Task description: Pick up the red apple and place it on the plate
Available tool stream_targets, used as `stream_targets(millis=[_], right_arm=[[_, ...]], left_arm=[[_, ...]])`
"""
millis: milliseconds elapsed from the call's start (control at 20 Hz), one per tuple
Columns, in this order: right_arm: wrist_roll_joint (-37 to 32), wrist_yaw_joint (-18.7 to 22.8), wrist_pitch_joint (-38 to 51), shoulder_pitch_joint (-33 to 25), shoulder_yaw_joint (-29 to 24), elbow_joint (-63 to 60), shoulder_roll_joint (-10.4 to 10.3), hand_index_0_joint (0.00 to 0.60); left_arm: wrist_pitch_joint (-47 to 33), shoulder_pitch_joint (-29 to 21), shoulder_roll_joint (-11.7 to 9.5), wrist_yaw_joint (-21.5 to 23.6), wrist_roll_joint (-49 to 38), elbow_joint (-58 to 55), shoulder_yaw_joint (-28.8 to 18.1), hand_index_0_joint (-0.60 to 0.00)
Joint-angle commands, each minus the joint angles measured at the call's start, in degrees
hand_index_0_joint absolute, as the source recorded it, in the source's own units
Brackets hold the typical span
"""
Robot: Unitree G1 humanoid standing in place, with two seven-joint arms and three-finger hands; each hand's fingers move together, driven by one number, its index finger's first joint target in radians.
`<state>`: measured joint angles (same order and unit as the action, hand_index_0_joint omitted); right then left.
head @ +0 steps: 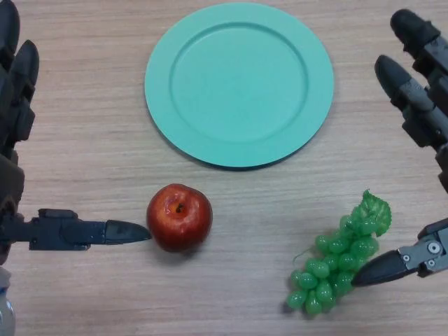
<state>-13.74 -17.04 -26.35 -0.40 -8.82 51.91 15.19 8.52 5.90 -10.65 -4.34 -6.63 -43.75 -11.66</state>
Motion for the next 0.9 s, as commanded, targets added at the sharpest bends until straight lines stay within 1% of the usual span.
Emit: stream_targets(millis=[50,200,250,350,450,550,650,750,800,900], right_arm=[[-3.4,2.4,5.3,-2.4,-4.0,2.4,1.8,0.0],[-3.1,3.1,4.3,-3.7,-3.5,2.4,2.3,0.0],[-2.9,2.9,5.0,-3.7,-3.2,1.9,2.2,0.0],[-3.8,3.2,4.6,-3.1,-3.2,1.9,1.7,0.0],[-4.2,3.5,4.0,-2.9,-3.3,2.3,1.8,0.0],[-3.8,3.3,4.4,-2.5,-3.0,2.0,1.7,0.0],[-3.6,3.3,4.8,-2.0,-2.9,2.0,1.3,0.0],[-3.4,4.4,6.1,-1.6,-2.8,1.1,0.7,0.0],[-3.3,4.8,6.2,-1.4,-2.6,1.1,0.7,0.0],[-2.8,5.0,6.6,-1.2,-2.6,1.0,0.7,0.0]], left_arm=[[-6.1,-1.0,-2.0,-1.5,1.0,-1.4,-1.7,0.0],[-5.4,-2.3,-2.7,-1.6,0.3,-0.4,-2.2,0.0],[-5.7,-2.2,-2.6,-1.8,-0.2,-0.3,-2.1,0.0],[-6.0,-0.4,-1.7,-2.4,0.2,-1.4,0.1,0.0],[-6.6,1.5,-0.9,-2.8,1.7,-1.6,2.3,0.0],[-9.2,4.2,-0.4,-2.2,1.9,0.4,5.1,0.0],[-14.8,6.6,-0.3,-2.4,3.5,4.9,8.2,0.0],[-19.6,6.6,-0.2,0.1,6.2,11.4,10.3,0.0],[-20.6,6.4,-0.2,0.9,6.8,13.9,10.9,0.0],[-23.1,4.9,-0.5,1.4,7.7,19.1,12.1,0.0]])
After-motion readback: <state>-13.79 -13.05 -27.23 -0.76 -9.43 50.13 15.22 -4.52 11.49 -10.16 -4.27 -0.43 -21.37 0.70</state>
